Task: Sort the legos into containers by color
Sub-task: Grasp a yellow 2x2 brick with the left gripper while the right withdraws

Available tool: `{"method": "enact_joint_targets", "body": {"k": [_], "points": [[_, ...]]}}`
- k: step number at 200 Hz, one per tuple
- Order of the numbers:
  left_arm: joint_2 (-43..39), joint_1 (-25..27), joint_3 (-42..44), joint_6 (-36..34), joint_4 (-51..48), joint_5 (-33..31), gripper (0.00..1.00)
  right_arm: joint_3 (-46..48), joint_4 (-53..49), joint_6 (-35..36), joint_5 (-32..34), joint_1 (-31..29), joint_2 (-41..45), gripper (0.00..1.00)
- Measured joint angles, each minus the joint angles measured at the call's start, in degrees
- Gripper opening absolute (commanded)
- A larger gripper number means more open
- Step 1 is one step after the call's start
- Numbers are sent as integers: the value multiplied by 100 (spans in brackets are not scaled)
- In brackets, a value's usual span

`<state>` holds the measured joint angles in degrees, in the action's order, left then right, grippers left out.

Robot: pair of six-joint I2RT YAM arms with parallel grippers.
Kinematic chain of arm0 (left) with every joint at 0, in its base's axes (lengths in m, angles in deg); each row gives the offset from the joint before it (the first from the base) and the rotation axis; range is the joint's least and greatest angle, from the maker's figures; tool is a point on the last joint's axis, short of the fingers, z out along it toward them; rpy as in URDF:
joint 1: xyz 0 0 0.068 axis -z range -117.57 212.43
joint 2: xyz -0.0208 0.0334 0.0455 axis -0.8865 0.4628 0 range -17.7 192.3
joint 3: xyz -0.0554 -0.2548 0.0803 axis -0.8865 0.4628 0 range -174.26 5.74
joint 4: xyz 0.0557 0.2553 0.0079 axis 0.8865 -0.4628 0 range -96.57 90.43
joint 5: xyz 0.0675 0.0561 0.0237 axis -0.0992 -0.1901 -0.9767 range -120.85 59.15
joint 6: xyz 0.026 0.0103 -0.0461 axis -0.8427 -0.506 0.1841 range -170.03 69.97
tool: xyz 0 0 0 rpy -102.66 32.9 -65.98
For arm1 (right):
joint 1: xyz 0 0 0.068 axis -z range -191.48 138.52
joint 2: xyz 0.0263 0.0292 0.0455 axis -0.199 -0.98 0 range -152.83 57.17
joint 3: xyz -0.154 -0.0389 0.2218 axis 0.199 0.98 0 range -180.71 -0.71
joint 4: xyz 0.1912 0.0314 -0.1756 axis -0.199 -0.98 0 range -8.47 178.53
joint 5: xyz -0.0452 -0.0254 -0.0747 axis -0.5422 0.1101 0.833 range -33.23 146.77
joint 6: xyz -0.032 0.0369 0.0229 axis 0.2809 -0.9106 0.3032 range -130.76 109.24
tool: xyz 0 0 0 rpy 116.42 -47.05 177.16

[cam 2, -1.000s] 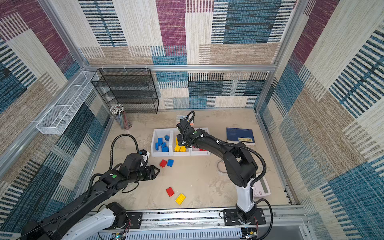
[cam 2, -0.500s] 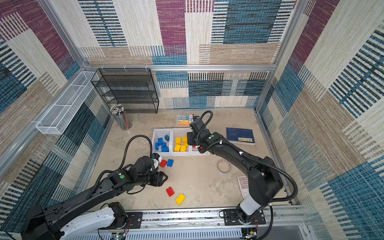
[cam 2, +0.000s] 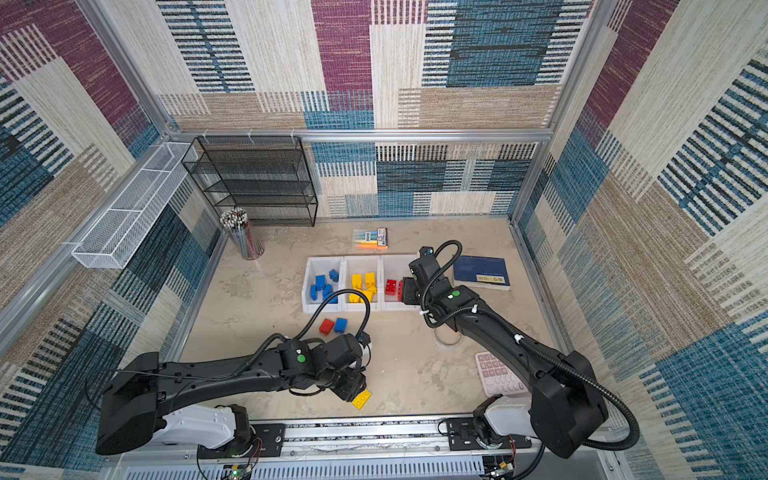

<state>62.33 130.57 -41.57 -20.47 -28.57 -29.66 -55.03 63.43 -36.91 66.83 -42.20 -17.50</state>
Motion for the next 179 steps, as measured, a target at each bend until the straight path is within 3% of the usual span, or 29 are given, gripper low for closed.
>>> {"method": "enact_joint_targets", "body": {"k": [39, 115, 179], "points": [[647, 234, -221, 4, -4, 50, 61, 153, -2, -39, -4, 11, 101, 64], [1174, 297, -450, 7, -28, 68, 57, 361, -4, -79, -2, 48, 280, 64], [1408, 326, -520, 2, -46, 31, 40, 470, -2, -85, 0, 96, 411, 64]]}}
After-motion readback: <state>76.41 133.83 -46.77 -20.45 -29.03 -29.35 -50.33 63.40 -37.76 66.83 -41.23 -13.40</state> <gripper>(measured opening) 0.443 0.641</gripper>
